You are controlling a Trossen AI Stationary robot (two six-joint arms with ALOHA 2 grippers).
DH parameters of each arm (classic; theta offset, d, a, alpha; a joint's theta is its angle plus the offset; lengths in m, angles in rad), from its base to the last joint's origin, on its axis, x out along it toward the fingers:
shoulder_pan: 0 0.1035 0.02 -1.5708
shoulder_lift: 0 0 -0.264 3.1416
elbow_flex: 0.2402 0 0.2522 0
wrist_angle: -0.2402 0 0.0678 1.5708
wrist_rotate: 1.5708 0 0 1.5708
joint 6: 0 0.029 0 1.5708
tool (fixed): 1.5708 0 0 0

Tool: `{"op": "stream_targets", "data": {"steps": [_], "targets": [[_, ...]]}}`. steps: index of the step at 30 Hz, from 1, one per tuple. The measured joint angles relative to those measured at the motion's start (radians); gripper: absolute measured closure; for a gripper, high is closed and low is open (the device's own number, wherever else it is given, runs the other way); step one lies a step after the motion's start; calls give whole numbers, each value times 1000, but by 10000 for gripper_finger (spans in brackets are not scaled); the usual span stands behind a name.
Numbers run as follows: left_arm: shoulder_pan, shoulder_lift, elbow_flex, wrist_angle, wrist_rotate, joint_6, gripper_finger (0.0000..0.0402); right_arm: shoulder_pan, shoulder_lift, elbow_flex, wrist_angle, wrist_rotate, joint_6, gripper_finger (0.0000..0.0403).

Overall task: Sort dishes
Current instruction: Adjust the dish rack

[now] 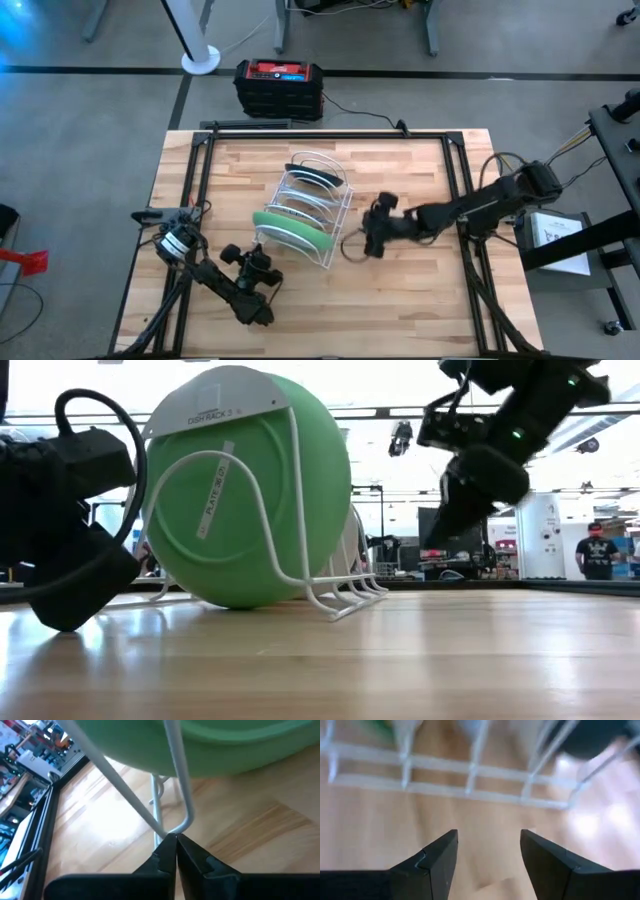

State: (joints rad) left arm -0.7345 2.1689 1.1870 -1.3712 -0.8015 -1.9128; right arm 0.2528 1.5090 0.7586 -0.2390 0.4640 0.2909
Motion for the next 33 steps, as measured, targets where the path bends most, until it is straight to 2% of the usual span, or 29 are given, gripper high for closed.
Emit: {"op": "stream_targets", "data": {"steps": [4,7,15,20,23,27,33], "targets": [[3,-1,-26,1,0,-39,401,-106,-102,-18,38,7,-84,205],[4,-1,-38,0,0,-64,401,-219,-168,-29,75,-36,-151,210],[7,-1,-43,-5,2,-70,401,-543,-235,-29,307,-414,-223,214],[9,-1,-43,-6,3,-70,401,-672,-185,-29,411,-676,-276,207],[9,-1,-43,-6,2,-70,401,-716,-142,-29,458,-786,-342,200],[10,-1,-44,-6,2,-72,401,-723,-96,-29,479,-802,-464,190],[10,0,-44,-6,2,-83,401,-724,-35,4,487,-805,-496,183]]}}
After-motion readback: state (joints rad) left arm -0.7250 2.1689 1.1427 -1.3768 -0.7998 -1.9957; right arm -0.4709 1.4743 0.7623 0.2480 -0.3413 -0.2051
